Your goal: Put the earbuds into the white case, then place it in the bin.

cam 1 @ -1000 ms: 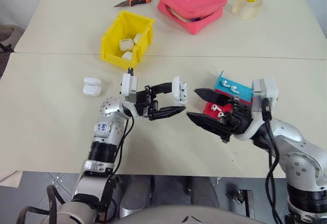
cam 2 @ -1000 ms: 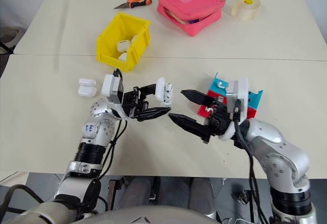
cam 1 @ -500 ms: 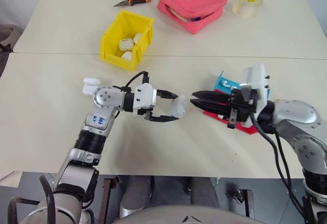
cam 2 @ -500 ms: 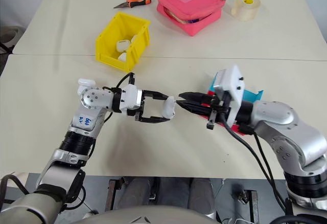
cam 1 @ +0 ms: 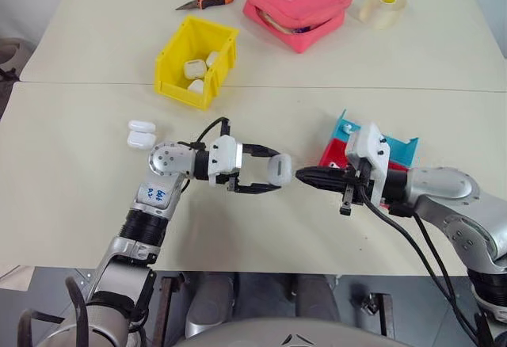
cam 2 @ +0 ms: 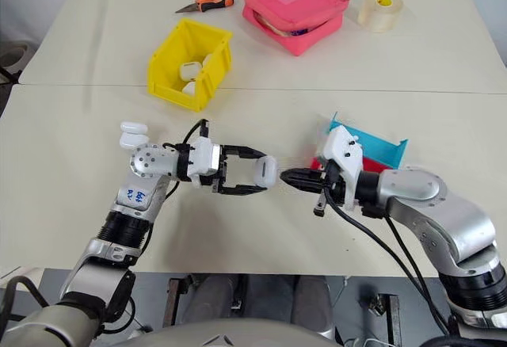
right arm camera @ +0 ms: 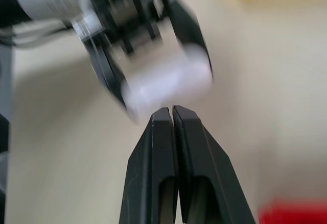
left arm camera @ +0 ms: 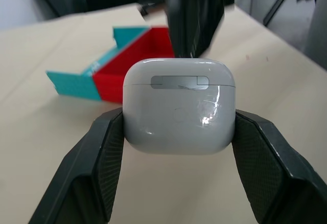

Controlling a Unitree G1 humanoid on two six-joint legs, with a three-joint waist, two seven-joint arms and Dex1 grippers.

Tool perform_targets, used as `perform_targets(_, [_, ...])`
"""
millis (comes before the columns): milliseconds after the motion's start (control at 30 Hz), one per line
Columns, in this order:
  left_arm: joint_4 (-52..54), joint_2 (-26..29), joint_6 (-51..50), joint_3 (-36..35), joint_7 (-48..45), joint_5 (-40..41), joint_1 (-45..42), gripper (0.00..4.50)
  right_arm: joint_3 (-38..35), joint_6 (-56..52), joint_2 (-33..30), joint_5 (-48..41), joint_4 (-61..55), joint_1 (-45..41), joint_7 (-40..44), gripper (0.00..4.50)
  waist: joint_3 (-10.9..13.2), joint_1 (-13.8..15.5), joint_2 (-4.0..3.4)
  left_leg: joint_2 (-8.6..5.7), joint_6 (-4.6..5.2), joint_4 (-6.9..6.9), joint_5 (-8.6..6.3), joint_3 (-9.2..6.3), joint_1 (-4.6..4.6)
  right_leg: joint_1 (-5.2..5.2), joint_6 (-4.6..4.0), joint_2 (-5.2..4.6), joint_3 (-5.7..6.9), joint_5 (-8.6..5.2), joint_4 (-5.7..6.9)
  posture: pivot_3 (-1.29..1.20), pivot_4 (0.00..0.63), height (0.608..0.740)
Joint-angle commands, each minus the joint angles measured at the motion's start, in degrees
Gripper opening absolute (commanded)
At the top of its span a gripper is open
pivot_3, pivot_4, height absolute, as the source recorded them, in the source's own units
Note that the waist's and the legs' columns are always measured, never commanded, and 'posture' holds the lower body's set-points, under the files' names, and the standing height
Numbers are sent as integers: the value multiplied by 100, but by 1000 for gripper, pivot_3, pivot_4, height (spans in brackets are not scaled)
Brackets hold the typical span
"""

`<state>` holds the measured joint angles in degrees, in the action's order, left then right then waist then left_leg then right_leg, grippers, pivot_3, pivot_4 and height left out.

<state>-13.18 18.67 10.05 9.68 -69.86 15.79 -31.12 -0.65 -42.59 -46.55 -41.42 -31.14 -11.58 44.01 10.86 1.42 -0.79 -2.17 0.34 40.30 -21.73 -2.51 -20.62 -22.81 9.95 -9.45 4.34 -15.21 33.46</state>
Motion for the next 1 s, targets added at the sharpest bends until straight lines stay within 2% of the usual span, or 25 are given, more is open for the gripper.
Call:
perform_targets(33, [485,20,-167,-405,-221,837,224,2780,-782,743,47,97,9,493,288,106,0,0,0,0,0,0,0,0,0,0,0,0,0,0,0,0,150,740])
perform_targets(133, [577,164,-297,-652,-261,1109,476,2780,-1331,1313,391,7,82,874,364,106,0,-11,0,0,0,0,0,7,4,1,0,0,-4,0,2,0,150,740])
perform_targets(233, [712,240,-280,-1143,-24,1393,834,2780,-1682,2055,583,218,73,1380,731,698,0,-10,0,2,-1,-2,0,7,11,4,0,1,-4,0,4,0,150,740])
perform_targets(367, [1000,145,-692,-1682,1110,1438,1245,2780,-1740,2968,886,677,120,1567,716,2016,0,-8,2,1,0,-2,0,7,13,5,0,0,-8,0,4,0,150,740])
perform_targets(600, [1485,-145,-1552,-2447,3168,1492,1526,2780,-1756,3420,1258,872,-198,1864,391,4405,-1,17,4,1,-1,-6,0,-4,29,14,0,0,-21,0,6,0,150,740])
perform_targets(767, [1167,-183,-2115,-2733,4134,1545,697,2780,-1619,3462,1381,917,-380,1908,149,4461,0,21,7,0,-2,-6,1,-2,29,14,0,0,-20,0,7,0,150,740])
perform_targets(867, [627,-98,-2141,-2661,4254,1330,11,2780,-1594,3461,1369,962,-345,1865,66,4461,-3,20,11,-2,-5,-6,2,0,31,15,0,1,-20,0,12,0,150,740])
perform_targets(933, [-55,-35,-2055,-2585,4322,1096,-607,2780,-1578,3461,1361,981,-324,1851,40,4461,-2,16,11,-4,-4,-8,2,8,32,15,0,1,-20,0,11,0,150,740])
perform_targets(1000, [-1192,79,-2131,-2471,4747,673,-1584,2780,-1541,3424,1341,997,-318,1832,20,4461,0,12,16,-6,-4,-11,2,14,32,15,0,1,-18,0,9,0,150,740])
